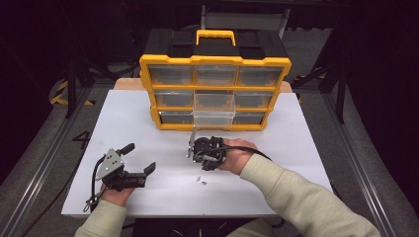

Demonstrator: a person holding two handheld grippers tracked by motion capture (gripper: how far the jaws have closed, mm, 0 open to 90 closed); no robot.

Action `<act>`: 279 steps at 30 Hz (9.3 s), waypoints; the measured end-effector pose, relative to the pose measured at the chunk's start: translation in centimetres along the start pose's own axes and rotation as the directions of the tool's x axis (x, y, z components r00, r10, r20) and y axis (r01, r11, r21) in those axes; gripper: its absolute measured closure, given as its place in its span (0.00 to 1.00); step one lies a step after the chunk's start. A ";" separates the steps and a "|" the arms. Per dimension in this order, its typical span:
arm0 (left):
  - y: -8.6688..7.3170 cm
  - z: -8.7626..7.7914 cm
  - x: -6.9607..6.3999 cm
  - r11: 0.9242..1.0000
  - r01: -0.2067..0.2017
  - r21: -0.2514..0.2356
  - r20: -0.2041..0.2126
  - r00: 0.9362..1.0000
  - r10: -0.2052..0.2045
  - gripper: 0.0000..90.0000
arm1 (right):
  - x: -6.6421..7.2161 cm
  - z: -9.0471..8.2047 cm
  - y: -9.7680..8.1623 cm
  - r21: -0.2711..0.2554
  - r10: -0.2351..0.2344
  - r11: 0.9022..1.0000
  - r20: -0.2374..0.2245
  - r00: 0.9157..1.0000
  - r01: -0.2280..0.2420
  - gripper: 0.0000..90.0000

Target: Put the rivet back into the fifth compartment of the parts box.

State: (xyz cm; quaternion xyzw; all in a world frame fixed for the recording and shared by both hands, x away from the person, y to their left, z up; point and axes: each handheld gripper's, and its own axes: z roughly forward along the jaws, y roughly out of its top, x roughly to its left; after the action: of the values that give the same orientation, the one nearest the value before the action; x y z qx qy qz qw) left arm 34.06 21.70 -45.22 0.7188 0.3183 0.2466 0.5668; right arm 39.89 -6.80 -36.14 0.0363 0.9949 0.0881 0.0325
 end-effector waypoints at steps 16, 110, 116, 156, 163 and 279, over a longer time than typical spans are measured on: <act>0.0 0.1 0.0 1.000 0.006 0.000 0.001 1.000 -0.006 0.02 | -1.2 -5.5 1.1 -0.028 -0.009 1.000 0.042 0.999 0.010 0.92; -0.1 0.2 0.3 1.000 0.017 0.012 0.015 1.000 -0.017 0.03 | -14.0 -7.0 3.3 0.035 0.085 0.996 0.083 0.993 -0.088 0.92; -0.1 0.2 0.3 1.000 0.018 0.011 0.013 1.000 -0.018 0.03 | -14.2 -6.7 3.3 0.039 0.081 0.996 0.071 0.994 -0.084 0.92; -0.1 0.3 0.2 1.000 0.018 0.025 0.019 1.000 -0.019 0.03 | -2.8 -13.0 2.6 -0.148 0.004 0.989 0.187 0.982 0.024 0.36; -0.1 0.4 0.2 0.999 0.017 0.030 0.020 1.000 -0.018 0.03 | -1.3 -10.4 2.5 -0.127 -0.011 0.991 0.149 0.989 0.030 0.20; -0.1 0.4 0.1 0.999 0.019 0.030 0.024 0.999 -0.020 0.03 | 0.2 -5.3 3.1 -0.050 0.003 0.999 0.042 0.999 -0.001 0.92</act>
State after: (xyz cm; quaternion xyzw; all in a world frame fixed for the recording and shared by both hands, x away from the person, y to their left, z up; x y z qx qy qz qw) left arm 34.38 21.56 -45.38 0.7270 0.3220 0.2272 0.5623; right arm 39.54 -4.63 -30.36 0.0386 0.9915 0.1120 0.0543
